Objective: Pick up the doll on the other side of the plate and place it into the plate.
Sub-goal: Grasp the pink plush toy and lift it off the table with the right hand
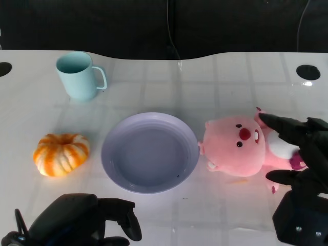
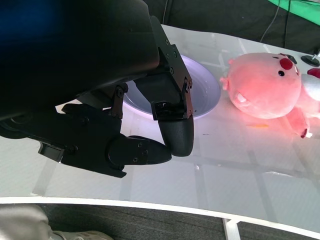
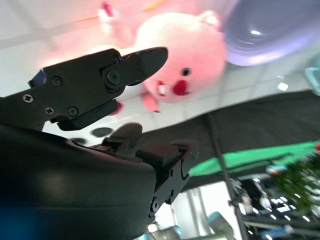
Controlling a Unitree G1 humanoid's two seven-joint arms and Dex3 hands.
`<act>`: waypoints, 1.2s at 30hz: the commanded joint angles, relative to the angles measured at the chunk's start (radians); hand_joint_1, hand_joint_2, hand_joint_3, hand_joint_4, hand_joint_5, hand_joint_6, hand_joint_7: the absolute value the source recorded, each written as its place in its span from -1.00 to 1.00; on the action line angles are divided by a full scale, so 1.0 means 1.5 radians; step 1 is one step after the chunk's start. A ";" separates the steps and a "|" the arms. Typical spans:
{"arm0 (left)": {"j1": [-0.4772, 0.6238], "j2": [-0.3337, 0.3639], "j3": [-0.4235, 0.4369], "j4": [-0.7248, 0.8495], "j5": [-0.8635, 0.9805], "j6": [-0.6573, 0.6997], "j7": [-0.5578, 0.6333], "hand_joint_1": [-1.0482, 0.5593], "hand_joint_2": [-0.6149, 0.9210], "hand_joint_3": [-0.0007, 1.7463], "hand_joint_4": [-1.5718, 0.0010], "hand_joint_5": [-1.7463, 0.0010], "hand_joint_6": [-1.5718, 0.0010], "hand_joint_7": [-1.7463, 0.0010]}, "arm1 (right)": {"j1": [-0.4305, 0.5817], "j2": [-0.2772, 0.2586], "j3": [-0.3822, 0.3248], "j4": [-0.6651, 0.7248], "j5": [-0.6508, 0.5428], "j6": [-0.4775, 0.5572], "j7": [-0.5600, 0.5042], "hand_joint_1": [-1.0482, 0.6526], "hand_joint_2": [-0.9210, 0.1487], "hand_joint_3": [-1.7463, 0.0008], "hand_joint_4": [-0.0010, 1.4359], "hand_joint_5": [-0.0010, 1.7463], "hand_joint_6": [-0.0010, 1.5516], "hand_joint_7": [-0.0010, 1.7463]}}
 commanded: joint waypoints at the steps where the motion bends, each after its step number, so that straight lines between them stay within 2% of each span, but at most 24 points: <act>1: 0.001 0.011 0.003 -0.002 0.003 0.000 -0.005 -0.02 1.00 -0.63 0.14 -0.66 -0.01 0.05 | -0.017 -0.019 -0.001 -0.008 -0.019 0.034 0.035 -0.50 -0.86 1.00 -0.99 -0.38 -0.81 -1.00; 9: 0.002 0.010 -0.001 0.001 0.006 -0.005 0.001 -0.03 1.00 -0.62 0.14 -0.69 -0.01 0.04 | -0.052 -0.036 0.021 0.007 -0.057 0.082 0.105 -0.55 -0.82 1.00 -1.00 -0.41 -0.87 -1.00; 16: 0.001 0.011 -0.002 0.004 0.007 -0.005 0.001 -0.03 1.00 -0.62 0.14 -0.71 0.00 0.03 | -0.100 -0.053 0.054 0.045 -0.090 0.107 0.160 -0.57 -0.86 0.99 -0.98 -0.42 -0.83 -0.98; 18: 0.002 0.009 -0.003 0.003 0.009 0.001 0.000 -0.04 1.00 -0.62 0.15 -0.71 0.00 0.03 | -0.126 -0.057 0.067 0.088 -0.092 0.102 0.167 -0.57 -0.87 0.99 -0.95 -0.43 -0.81 -0.98; 23: 0.007 0.009 -0.002 -0.001 0.011 -0.004 0.005 -0.04 1.00 -0.61 0.14 -0.72 -0.01 0.02 | -0.183 -0.050 0.106 0.192 -0.101 0.108 0.169 -0.54 -0.90 1.00 -0.64 -0.70 -0.74 -0.99; 25: 0.010 0.008 -0.001 -0.007 0.010 -0.001 0.002 -0.04 1.00 -0.61 0.15 -0.72 0.00 0.02 | -0.208 -0.046 0.125 0.239 -0.106 0.106 0.159 -0.55 -0.91 1.00 -0.60 -0.76 -0.72 -0.99; 31: 0.020 0.009 0.002 -0.029 0.008 0.012 -0.007 -0.06 1.00 -0.58 0.19 -0.79 0.03 -0.04 | -0.284 -0.034 0.178 0.395 -0.111 0.076 0.109 -0.60 -0.97 0.99 -0.56 -0.80 -0.69 -0.99; 34: 0.024 0.010 0.004 -0.036 0.006 0.014 -0.007 -0.05 1.00 -0.59 0.19 -0.80 0.03 -0.06 | -0.319 -0.029 0.206 0.477 -0.119 0.046 0.062 -0.61 -0.98 0.99 -0.46 -0.78 -0.65 -0.97; 36: 0.027 0.011 0.005 -0.038 0.005 0.015 -0.009 -0.03 1.00 -0.60 0.20 -0.77 0.04 -0.06 | -0.348 -0.023 0.227 0.546 -0.123 0.021 0.030 -0.62 -1.00 0.95 -0.33 -0.78 -0.58 -0.96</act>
